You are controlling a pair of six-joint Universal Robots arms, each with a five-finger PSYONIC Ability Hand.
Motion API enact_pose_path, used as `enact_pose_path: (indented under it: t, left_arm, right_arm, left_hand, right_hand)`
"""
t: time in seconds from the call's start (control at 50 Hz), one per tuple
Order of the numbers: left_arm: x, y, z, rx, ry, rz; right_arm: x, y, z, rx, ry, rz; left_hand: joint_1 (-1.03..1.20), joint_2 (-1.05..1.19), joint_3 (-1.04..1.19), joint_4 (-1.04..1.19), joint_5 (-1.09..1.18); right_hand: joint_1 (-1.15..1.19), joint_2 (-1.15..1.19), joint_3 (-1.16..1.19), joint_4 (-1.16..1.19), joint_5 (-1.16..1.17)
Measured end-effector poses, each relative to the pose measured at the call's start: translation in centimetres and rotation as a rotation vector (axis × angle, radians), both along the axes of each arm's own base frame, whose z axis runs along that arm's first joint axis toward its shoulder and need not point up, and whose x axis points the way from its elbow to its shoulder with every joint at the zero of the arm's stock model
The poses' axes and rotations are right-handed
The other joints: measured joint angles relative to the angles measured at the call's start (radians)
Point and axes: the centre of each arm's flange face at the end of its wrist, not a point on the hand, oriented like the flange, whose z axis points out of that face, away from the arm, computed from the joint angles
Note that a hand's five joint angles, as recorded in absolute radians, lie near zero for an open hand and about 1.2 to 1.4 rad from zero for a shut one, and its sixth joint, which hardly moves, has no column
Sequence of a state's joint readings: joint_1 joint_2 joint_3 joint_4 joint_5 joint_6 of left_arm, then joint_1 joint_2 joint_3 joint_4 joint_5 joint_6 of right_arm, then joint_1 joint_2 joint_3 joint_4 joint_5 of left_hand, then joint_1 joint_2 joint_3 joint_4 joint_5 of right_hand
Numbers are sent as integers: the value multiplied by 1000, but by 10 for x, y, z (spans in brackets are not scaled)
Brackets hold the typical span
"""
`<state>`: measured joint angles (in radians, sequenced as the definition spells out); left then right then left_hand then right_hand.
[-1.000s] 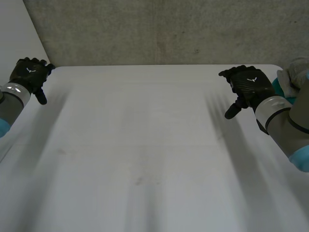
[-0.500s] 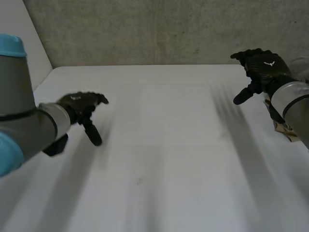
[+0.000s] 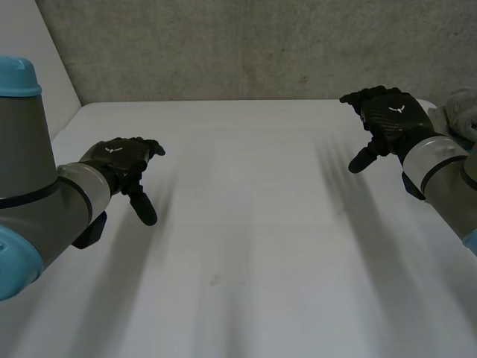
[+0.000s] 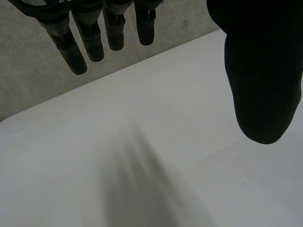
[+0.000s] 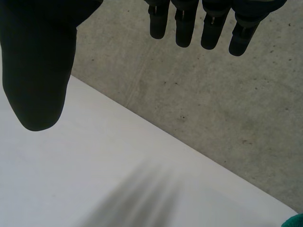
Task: Fold the laundry.
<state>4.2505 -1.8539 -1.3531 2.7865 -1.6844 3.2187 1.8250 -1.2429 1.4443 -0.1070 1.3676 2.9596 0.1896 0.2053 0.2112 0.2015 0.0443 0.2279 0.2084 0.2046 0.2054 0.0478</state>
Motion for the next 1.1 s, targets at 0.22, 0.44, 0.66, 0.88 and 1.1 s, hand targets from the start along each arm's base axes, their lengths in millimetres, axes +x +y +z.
enact_pose_path:
  t: [0.22, 0.44, 0.66, 0.88, 1.1]
  left_arm:
    - [3, -11, 2, -42, 39, 2]
    - [5, -43, 4, -214, 153, -31]
    - [-1, -55, 28, -427, 199, -106]
    - [-1, -50, 41, -467, 208, -113]
    - [4, -52, 36, -449, 202, -82]
  right_arm:
    - [3, 3, -3, 5, 3, 12]
    - [8, 6, -6, -11, 23, 28]
    - [9, 7, -7, -28, 38, 35]
    - [9, 7, -8, -27, 38, 35]
    - [9, 6, -8, -29, 37, 37]
  left_hand:
    - [0, 0, 0, 0, 0]
    - [0, 0, 0, 0, 0]
    - [0, 0, 0, 0, 0]
    - [0, 0, 0, 0, 0]
    - [0, 0, 0, 0, 0]
  right_hand:
    - [0, 0, 0, 0, 0]
    - [0, 0, 0, 0, 0]
    - [0, 0, 0, 0, 0]
    - [0, 0, 0, 0, 0]
    - [0, 0, 0, 0, 0]
